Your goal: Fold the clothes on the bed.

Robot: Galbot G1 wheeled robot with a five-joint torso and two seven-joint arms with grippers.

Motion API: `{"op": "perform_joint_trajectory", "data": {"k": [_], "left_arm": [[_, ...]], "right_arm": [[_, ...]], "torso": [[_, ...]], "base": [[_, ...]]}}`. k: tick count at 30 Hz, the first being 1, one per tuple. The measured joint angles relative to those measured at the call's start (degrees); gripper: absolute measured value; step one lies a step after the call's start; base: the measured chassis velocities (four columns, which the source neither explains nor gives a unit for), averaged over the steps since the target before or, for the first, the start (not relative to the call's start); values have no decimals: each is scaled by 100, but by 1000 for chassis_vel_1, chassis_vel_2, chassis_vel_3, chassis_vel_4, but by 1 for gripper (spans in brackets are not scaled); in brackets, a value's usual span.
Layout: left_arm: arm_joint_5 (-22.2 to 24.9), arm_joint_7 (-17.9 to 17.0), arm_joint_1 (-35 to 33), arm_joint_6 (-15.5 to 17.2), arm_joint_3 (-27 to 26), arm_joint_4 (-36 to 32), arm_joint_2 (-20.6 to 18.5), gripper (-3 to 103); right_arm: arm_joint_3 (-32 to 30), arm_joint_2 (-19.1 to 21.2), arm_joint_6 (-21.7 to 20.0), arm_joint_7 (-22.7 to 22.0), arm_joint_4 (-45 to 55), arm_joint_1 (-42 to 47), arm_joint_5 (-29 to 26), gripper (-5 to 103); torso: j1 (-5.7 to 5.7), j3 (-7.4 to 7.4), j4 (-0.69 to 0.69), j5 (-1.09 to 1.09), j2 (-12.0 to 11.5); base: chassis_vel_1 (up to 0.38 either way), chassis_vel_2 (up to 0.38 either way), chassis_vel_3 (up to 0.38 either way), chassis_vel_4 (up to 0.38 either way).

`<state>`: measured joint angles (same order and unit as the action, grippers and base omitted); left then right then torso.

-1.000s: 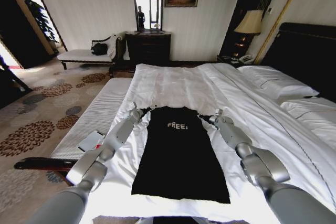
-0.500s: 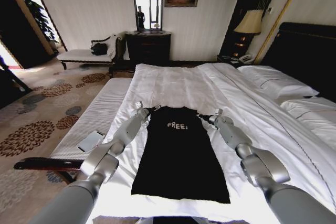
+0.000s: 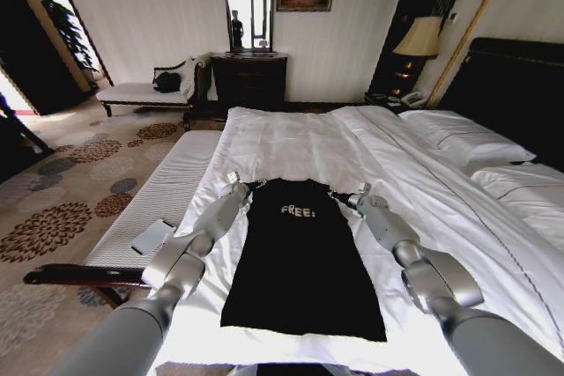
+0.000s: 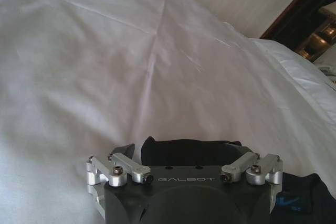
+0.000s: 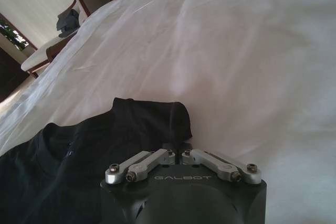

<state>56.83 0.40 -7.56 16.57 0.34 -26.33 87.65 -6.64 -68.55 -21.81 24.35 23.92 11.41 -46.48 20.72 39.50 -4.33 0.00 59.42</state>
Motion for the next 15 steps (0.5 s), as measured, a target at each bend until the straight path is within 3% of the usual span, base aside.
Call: {"op": "perform_joint_trajectory", "data": {"k": [5, 9, 12, 15], "left_arm": [[-8, 0, -50, -4, 15, -20, -41, 85], [-13, 0, -108, 25, 31, -95, -77, 63], [-20, 0, -110, 25, 32, -90, -57, 57], [-23, 0, -141, 22, 36, -134, -29, 41]], "right_arm": [[0, 25, 1, -5, -2, 0, -8, 1], [2, 24, 37, -13, -38, 0, -17, 1], [5, 20, 43, -13, -55, 0, -17, 1], [8, 9, 51, -15, -59, 9, -16, 1]], "torso": [[0, 0, 0, -1, 0], [0, 0, 1, 0, 0], [0, 0, 1, 0, 0], [0, 0, -1, 0, 0]], "base": [[0, 0, 0, 0], [0, 0, 0, 0], [0, 0, 0, 0], [0, 0, 0, 0]]}}
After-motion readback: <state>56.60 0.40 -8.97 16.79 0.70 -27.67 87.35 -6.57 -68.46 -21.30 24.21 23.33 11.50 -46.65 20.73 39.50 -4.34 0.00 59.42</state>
